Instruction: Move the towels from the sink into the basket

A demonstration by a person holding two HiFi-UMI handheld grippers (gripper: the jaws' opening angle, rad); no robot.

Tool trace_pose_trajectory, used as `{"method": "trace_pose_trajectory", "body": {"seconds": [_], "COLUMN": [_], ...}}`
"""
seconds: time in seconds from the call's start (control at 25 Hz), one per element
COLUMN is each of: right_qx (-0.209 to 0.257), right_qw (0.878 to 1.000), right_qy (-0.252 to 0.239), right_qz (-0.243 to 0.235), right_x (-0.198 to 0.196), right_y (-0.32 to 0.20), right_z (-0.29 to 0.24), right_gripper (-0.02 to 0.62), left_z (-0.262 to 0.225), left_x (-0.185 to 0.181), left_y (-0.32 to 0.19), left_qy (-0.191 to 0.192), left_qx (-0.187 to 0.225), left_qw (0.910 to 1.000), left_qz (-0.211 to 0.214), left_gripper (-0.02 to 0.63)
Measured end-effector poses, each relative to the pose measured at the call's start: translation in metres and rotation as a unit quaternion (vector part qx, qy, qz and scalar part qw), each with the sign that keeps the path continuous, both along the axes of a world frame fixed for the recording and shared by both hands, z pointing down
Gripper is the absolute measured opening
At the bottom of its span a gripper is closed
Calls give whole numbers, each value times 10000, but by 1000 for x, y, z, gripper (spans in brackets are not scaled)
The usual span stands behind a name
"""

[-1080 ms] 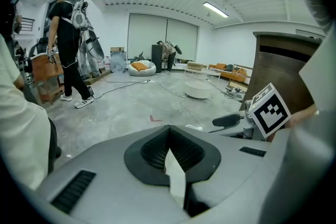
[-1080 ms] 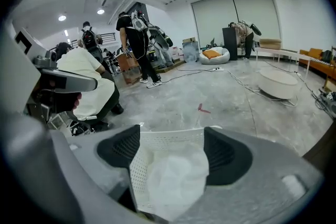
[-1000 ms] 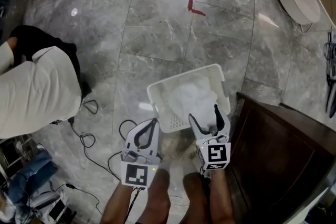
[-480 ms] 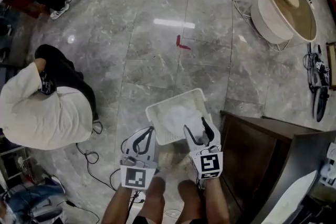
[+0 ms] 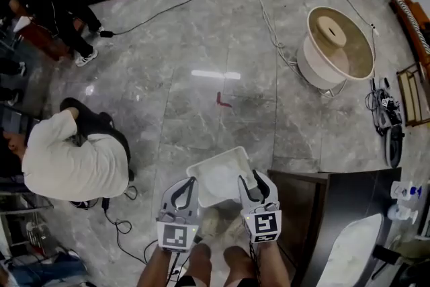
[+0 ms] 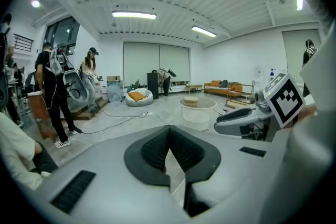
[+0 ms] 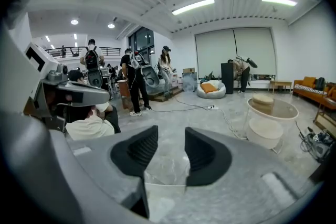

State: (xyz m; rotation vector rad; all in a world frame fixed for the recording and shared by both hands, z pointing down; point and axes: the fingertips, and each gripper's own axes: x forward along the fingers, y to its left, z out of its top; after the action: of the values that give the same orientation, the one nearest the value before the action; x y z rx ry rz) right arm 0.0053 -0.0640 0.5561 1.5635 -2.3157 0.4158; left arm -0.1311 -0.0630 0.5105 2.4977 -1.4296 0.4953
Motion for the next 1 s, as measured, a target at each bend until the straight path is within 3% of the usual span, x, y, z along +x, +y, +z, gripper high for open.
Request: {"method": "trace_pose_trajectory", "body": {"seconds": [0.24,0.44,0.64,0.8,1.0], "right_qx": [470,741,1047,1254,1415], "right_qw": [9986,9961,9917,9875,9833], "right_qy": [74,102,175,212,283], "right_qz": [241,479,730,927,1112], "right_x": [19,32,46,56,67], "right_y": [0,17,37,56,81], "right_z": [-97,-166,-237,-281,-321], "right_gripper": [109,76,36,16,2], "left_z": [-84,-141,-211,-244,-278], "left_x": [11,13,22,23,31], "left_y": [-2,12,30,44,59], "left_qy": [134,-238,20,-204,-101], "left_qx": [410,871,910,1207,1387], "left_qw": [9991,9950,9951,9903,9863], "left_qz": [20,428,387,658,882], "left_gripper": [9,9,9,9,9]}}
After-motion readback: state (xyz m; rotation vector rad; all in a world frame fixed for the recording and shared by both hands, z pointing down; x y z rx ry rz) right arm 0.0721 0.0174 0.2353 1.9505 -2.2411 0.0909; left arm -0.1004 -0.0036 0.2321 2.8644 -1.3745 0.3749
